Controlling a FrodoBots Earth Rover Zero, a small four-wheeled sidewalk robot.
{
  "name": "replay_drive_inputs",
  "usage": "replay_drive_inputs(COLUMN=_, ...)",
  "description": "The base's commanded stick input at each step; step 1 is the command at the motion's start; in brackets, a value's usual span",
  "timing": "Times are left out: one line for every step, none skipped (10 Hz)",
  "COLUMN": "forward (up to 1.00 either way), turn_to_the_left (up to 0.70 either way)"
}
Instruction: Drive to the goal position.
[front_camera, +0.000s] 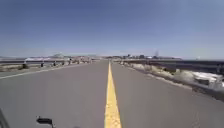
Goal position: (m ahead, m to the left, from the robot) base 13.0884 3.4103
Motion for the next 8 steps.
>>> replay_drive_inputs(forward=0.85, turn_to_the_left=0.00)
replay_drive_inputs(forward=0.85, turn_to_the_left=0.00)
replay_drive_inputs(forward=0.85, turn_to_the_left=0.00)
replay_drive_inputs(forward=0.85, turn_to_the_left=0.00)
replay_drive_inputs(forward=0.85, turn_to_the_left=0.00)
replay_drive_inputs(forward=0.85, turn_to_the_left=0.00)
replay_drive_inputs(forward=0.85, turn_to_the_left=0.00)
replay_drive_inputs(forward=0.85, turn_to_the_left=0.00)
